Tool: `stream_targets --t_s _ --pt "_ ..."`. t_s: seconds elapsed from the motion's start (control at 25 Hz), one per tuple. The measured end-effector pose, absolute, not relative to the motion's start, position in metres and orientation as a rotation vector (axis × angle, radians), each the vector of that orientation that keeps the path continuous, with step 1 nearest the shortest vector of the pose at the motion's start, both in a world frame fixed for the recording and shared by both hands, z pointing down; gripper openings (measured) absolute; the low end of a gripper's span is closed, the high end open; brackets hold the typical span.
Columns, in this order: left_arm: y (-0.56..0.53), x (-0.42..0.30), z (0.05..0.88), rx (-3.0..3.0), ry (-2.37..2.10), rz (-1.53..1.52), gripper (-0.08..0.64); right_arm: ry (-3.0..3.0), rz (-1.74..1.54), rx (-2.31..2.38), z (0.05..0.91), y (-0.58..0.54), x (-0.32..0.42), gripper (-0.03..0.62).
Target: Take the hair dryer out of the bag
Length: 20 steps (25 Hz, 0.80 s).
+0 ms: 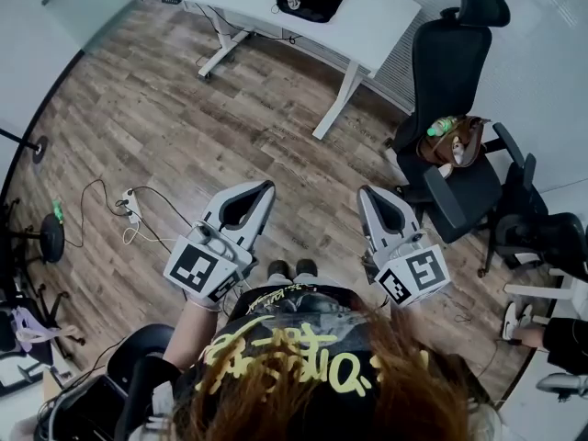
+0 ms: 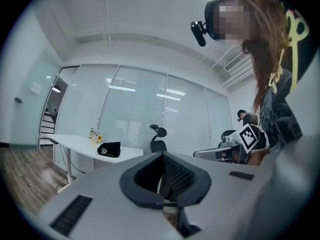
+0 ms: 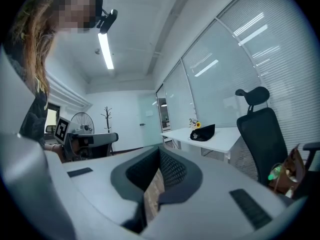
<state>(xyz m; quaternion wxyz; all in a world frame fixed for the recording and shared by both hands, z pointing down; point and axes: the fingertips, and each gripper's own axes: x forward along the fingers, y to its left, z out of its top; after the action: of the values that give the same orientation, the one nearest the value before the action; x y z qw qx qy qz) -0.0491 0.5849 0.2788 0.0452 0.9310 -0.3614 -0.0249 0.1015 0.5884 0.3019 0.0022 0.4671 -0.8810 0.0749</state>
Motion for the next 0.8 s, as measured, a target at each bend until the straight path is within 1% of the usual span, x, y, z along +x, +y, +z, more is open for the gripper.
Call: stream_targets --t_s 0.04,0.08,0.16,0.24,0.32,0.36,0.4,0.44,0.52,0.8 --pt "0.584 -0.05 0.281 2.823 -1.116 -0.068 -0.008 -2.761 0.236 1.468 0.303 0.589 0.101 0.005" --pt "0.582 -0.051 0.284 2.806 -1.124 -0.056 0.017 -2.759 0.235 1.475 0.303 0.589 0.101 0.005" --pt "0.581 -0.052 0.289 2.782 -1.13 -0.024 0.142 -2.759 0.239 1.506 0.301 0.59 0.102 0.02" --pt "0.58 -0.053 0.293 2.765 -1.144 -0.001 0.205 -2.76 0.251 1.546 0.299 0.589 0.105 0.114" --pt "0.58 -0.055 0.294 2.749 -1.167 0.002 0.252 -2.757 0.255 1.582 0.297 0.589 0.109 0.192" --pt "0.579 -0.056 0.294 2.743 -1.176 -0.004 0.272 -2.757 0.253 1.596 0.296 0.588 0.111 0.216" --pt "0.579 -0.057 0.294 2.739 -1.181 -0.012 0.286 -2.757 0.25 1.61 0.296 0.588 0.113 0.22" --pt "0.58 -0.058 0.294 2.736 -1.183 -0.019 0.296 -2.759 0.249 1.621 0.295 0.587 0.115 0.238" --pt "0.581 -0.059 0.293 2.738 -1.183 -0.028 0.302 -2.761 0.249 1.63 0.295 0.588 0.115 0.25" --pt "0.583 -0.068 0.29 2.736 -1.2 -0.04 0.313 -2.771 0.237 1.553 0.298 0.592 0.098 0.255"
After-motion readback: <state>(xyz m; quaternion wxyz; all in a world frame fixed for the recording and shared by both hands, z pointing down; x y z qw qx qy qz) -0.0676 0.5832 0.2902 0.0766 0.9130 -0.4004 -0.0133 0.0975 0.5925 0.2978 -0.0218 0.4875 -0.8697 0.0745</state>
